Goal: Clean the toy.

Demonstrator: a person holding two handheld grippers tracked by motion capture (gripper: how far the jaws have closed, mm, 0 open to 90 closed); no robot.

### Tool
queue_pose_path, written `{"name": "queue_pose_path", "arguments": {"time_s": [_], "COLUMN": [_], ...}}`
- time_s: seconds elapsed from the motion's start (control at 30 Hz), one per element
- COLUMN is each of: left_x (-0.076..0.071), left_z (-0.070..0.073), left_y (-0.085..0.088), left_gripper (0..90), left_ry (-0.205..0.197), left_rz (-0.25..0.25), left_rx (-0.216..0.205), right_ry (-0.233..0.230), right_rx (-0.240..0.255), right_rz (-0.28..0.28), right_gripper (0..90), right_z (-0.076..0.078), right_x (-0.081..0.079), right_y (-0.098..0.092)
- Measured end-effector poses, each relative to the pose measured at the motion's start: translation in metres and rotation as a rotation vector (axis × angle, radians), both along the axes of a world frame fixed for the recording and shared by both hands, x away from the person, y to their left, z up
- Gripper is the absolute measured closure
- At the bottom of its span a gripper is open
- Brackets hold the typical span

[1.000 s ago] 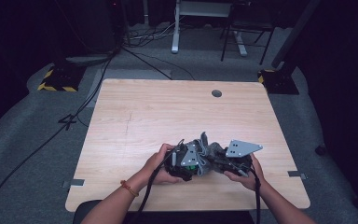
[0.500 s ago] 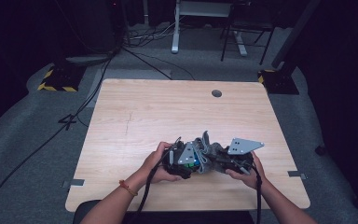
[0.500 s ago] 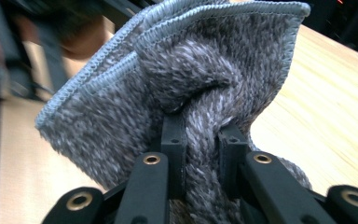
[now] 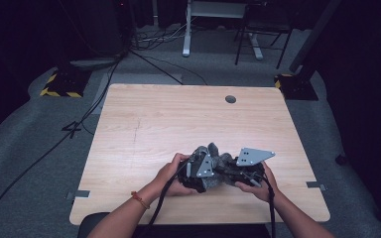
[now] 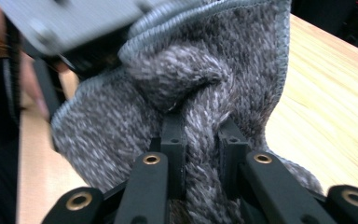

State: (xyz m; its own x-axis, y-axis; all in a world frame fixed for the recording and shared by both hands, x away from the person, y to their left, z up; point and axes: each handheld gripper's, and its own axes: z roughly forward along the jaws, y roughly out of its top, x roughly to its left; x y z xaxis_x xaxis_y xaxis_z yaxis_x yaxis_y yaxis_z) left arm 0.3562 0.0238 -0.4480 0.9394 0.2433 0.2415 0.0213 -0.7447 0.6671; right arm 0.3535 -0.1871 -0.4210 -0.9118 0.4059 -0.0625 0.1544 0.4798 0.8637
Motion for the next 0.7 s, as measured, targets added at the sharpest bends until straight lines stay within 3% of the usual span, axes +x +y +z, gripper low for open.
{"name": "queue_pose_path", "arguments": {"time_s": [0.03, 0.1, 0.17, 0.2, 0.23, 0.43, 0.6, 0.63, 0.7], "left_x": [0.0, 0.0, 0.0, 0.0, 0.001, 0.0, 0.0, -0.001, -0.001], "left_z": [0.002, 0.004, 0.011, 0.011, 0.013, 0.017, 0.016, 0.014, 0.012], "left_y": [0.003, 0.005, 0.011, 0.011, 0.014, 0.018, 0.018, 0.015, 0.014], "left_gripper": [33.0, 33.0, 33.1, 33.1, 33.1, 33.2, 33.1, 33.0, 32.9], "left_ry": [0.006, 0.002, 0.005, 0.005, 0.01, 0.0, 0.011, 0.0, 0.005], "left_rz": [0.004, -0.002, 0.0, 0.0, -0.004, -0.008, -0.03, -0.037, -0.036], "left_rx": [-0.028, -0.039, -0.086, -0.086, -0.12, -0.155, -0.178, -0.161, -0.146], "right_ry": [-0.001, -0.002, 0.026, 0.04, 0.055, 0.068, 0.112, 0.15, 0.136], "right_rx": [-0.007, -0.01, -0.021, -0.018, -0.018, -0.024, 0.034, 0.119, 0.125], "right_rz": [-0.017, -0.031, -0.068, -0.076, -0.077, -0.065, -0.038, 0.015, 0.022], "right_gripper": [77.4, 77.4, 77.5, 77.5, 77.4, 77.3, 77.2, 77.4, 77.5], "right_z": [-0.001, -0.002, -0.009, -0.011, -0.014, -0.018, -0.02, -0.017, -0.015], "right_x": [0.003, 0.005, 0.014, 0.017, 0.019, 0.021, 0.022, 0.019, 0.017], "right_y": [-0.003, -0.006, -0.016, -0.019, -0.022, -0.026, -0.027, -0.027, -0.025]}}
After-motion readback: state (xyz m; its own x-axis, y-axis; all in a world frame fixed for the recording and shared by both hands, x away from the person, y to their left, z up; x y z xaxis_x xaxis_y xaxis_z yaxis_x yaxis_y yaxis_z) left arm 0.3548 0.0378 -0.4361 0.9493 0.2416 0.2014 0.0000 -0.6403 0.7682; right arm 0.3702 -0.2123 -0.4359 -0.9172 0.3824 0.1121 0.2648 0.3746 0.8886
